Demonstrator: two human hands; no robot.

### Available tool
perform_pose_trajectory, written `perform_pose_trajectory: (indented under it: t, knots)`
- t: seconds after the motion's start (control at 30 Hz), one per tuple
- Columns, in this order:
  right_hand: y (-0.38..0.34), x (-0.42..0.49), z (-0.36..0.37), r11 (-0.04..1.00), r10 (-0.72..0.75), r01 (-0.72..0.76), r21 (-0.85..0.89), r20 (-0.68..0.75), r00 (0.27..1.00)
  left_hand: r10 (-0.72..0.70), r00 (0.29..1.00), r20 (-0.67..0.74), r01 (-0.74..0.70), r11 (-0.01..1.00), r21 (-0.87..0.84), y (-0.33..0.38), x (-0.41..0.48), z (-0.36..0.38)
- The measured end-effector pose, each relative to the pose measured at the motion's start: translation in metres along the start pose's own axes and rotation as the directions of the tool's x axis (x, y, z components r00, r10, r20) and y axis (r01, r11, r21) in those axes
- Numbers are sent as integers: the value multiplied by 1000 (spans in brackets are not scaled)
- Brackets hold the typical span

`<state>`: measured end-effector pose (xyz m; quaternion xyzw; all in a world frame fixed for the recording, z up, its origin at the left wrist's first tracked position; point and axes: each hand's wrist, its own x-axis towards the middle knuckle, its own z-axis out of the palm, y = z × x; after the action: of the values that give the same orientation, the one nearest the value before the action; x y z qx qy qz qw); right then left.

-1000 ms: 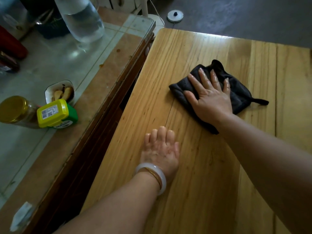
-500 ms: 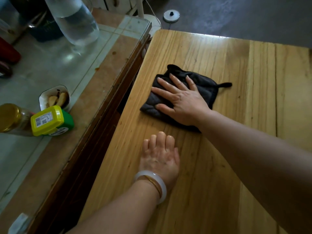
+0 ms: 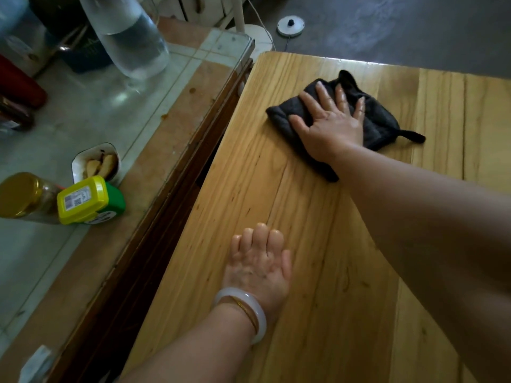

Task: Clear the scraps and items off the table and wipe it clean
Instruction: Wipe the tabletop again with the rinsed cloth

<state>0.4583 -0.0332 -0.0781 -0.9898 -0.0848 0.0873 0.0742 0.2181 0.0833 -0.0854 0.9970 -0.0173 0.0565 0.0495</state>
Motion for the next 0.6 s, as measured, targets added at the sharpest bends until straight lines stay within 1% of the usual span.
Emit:
perform_pose_trajectory:
  t: [0.13, 0.3, 0.4, 0.6]
  knots:
    - [29, -10, -2, 995, 98, -98, 7, -25, 995, -6, 1000, -12, 6, 1000, -5, 0, 0, 1]
    - [55, -42, 1, 991, 133, -133, 14, -33, 991, -4, 1000, -3, 4, 1000, 4, -1, -1, 1]
    - [62, -75, 6, 995, 101, -101, 12, -33, 994, -3, 1000, -1, 3, 1000, 7, -1, 0, 1]
    - [59, -160, 12, 998, -59, 59, 12, 16, 998, 16, 1000, -3, -16, 999, 52, 0, 0, -3]
